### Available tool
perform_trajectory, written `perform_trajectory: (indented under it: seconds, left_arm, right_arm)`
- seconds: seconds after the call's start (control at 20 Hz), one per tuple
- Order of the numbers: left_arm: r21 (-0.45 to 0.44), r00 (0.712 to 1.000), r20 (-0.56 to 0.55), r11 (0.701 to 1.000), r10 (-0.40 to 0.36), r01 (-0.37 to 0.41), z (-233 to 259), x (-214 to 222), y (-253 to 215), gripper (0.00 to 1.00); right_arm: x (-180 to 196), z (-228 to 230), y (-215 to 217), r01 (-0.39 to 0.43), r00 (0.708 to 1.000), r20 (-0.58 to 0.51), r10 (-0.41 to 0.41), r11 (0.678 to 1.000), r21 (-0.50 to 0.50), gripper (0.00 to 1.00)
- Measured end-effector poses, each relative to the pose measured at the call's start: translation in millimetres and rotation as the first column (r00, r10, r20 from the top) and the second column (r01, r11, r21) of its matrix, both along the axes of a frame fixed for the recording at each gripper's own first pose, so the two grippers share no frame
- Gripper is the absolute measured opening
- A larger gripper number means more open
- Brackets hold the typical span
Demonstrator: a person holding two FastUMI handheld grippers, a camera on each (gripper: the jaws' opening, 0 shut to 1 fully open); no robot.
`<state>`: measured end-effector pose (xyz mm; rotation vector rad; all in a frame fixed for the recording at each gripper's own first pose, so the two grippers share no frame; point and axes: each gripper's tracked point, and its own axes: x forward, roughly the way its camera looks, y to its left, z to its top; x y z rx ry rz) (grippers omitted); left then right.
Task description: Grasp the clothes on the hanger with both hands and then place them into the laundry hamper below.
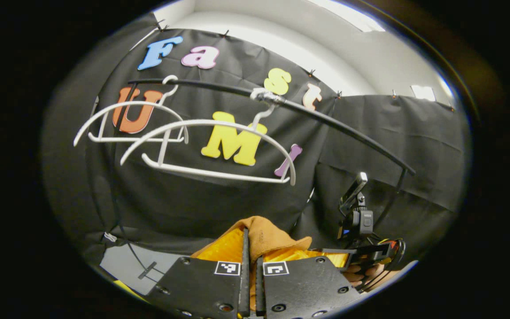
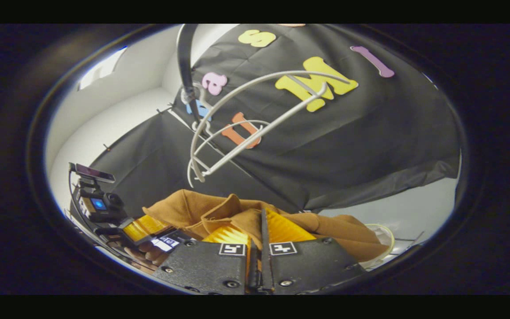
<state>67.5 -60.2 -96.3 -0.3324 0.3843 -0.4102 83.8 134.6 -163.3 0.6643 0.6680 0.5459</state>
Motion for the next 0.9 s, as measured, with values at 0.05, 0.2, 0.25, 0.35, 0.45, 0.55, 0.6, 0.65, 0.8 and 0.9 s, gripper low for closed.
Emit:
perform_trajectory:
  seconds: [0.05, 0.2, 0.25, 0.35, 0.45, 0.55, 0.6, 0.65, 0.8, 0.9]
  left_arm:
    - [0.019, 1.0, -0.023, 1.0, -0.001, 0.001, -12.4, -0.3, 0.0, 0.11]
    - [0.071, 0.997, -0.079, 0.997, -0.015, 0.021, -47.7, -4.2, -3.0, 0.05]
    - [0.087, 0.995, -0.098, 0.996, -0.016, 0.024, -59.7, -5.8, -2.0, 0.05]
    - [0.117, 0.99, -0.138, 0.993, -0.017, 0.033, -84.4, -11.7, 0.8, 0.05]
    - [0.125, 0.983, -0.181, 0.991, -0.015, 0.038, -107.5, -15.6, 6.1, 0.05]
    - [0.133, 0.971, -0.238, 0.991, 0.002, 0.03, -130.3, -18.9, 15.2, 0.05]
    - [0.144, 0.965, -0.262, 0.989, 0.011, 0.028, -140.2, -20.3, 18.5, 0.05]
    - [0.157, 0.961, -0.277, 0.987, 0.019, 0.026, -147.4, -21.0, 22.1, 0.05]
    - [0.169, 0.949, -0.313, 0.985, 0.028, 0.026, -166.1, -23.1, 22.5, 0.05]
    - [0.187, 0.94, -0.338, 0.982, 0.038, 0.027, -182.0, -26.0, 26.1, 0.05]
  right_arm:
    - [-0.9, -13.4, -1.6, 0.012, 1.0, -0.026, -0.013, 1.0, -0.02, 0.1]
    - [-6.0, -50.4, 2.0, 0.026, 0.996, -0.087, -0.032, 0.998, -0.062, 0.04]
    - [-6.4, -60.5, 2.0, 0.036, 0.994, -0.103, -0.045, 0.996, -0.086, 0.04]
    - [-11.7, -81.8, 0.9, 0.049, 0.989, -0.131, -0.067, 0.99, -0.132, 0.07]
    - [-17.6, -101.9, 1.0, 0.052, 0.983, -0.163, -0.079, 0.984, -0.169, 0.04]
    - [-21.7, -122.3, -1.3, 0.054, 0.976, -0.195, -0.095, 0.977, -0.208, 0.03]
    - [-21.2, -130.5, -2.9, 0.056, 0.973, -0.208, -0.103, 0.974, -0.221, 0.03]
    - [-21.9, -137.9, -4.5, 0.058, 0.969, -0.221, -0.111, 0.97, -0.235, 0.07]
    - [-16.5, -160.3, -9.9, 0.064, 0.959, -0.25, -0.134, 0.961, -0.27, 0.07]
    - [-12.4, -176.5, -16.2, 0.072, 0.948, -0.276, -0.159, 0.951, -0.299, 0.07]
